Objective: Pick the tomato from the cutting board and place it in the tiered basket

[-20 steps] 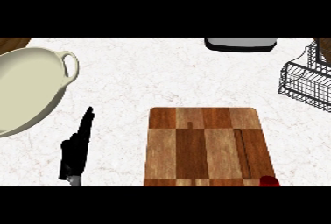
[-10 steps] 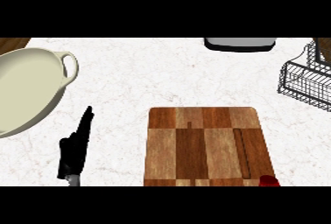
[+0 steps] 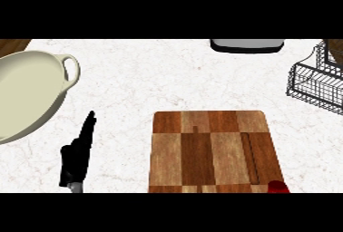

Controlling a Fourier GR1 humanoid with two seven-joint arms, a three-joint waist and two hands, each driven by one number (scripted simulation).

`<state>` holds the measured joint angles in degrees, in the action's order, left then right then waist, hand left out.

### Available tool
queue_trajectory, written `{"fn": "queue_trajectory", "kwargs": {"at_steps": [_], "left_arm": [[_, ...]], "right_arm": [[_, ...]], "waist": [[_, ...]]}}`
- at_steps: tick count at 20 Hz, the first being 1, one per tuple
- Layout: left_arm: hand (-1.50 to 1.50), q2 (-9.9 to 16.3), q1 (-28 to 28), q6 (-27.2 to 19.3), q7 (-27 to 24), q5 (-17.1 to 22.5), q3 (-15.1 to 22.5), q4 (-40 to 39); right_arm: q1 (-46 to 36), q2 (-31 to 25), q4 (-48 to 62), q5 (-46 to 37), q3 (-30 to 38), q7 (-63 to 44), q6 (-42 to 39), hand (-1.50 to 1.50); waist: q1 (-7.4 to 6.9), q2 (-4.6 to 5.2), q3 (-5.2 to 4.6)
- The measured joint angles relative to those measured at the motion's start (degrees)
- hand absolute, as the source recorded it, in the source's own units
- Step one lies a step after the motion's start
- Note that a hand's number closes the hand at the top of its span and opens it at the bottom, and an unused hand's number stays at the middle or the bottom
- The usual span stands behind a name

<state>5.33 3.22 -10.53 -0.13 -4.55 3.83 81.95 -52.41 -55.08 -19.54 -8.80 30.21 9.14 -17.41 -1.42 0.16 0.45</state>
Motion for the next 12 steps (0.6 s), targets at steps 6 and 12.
{"fn": "queue_trajectory", "kwargs": {"at_steps": [6,12], "left_arm": [[0.00,0.2,0.5,0.1,0.7,0.3,-0.4,1.0],[0.00,0.2,0.9,0.3,1.3,0.4,-0.5,1.6]], "right_arm": [[1.4,-7.3,2.6,2.9,5.7,-0.7,7.1,-1.50],[6.2,-17.3,7.8,6.4,11.1,-2.2,4.9,-1.50]], "waist": [[0.25,0.15,-0.03],[0.81,0.26,0.10]]}}
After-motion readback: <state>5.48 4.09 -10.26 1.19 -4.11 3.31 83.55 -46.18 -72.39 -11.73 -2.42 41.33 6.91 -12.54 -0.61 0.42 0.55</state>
